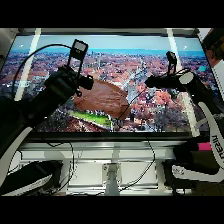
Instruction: Fold the clothes and pants, and hang the long-sleeved shirts on hangers.
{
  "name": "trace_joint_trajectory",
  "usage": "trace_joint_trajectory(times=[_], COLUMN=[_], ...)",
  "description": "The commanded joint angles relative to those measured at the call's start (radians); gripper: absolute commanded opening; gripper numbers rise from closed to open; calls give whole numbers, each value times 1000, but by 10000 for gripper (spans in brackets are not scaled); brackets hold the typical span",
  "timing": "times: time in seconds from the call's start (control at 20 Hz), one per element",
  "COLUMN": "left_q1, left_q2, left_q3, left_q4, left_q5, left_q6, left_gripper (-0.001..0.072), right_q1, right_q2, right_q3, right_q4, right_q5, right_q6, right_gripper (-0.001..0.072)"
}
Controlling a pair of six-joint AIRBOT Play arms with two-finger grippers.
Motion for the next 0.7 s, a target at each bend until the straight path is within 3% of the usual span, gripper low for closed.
trace_joint_trajectory(times=[0.0,0.1,0.25,0.35,0.65], left_q1=[8,8,8,8,8], left_q2=[19,19,19,19,19], left_q3=[5,5,5,5,5], left_q4=[-1,-1,-1,-1,-1], left_q5=[37,37,37,37,37], left_q6=[-119,-155,-157,-157,-157], left_gripper=[698,698,698,698,698], right_q1=[-61,-64,-63,-63,-28], right_q2=[-70,-127,-201,-246,-391], right_q3=[0,0,1,2,74], right_q4=[85,198,491,620,621], right_q5=[50,102,188,225,280], right_q6=[-27,-31,-147,-161,-160], right_gripper=[344,349,351,461,450])
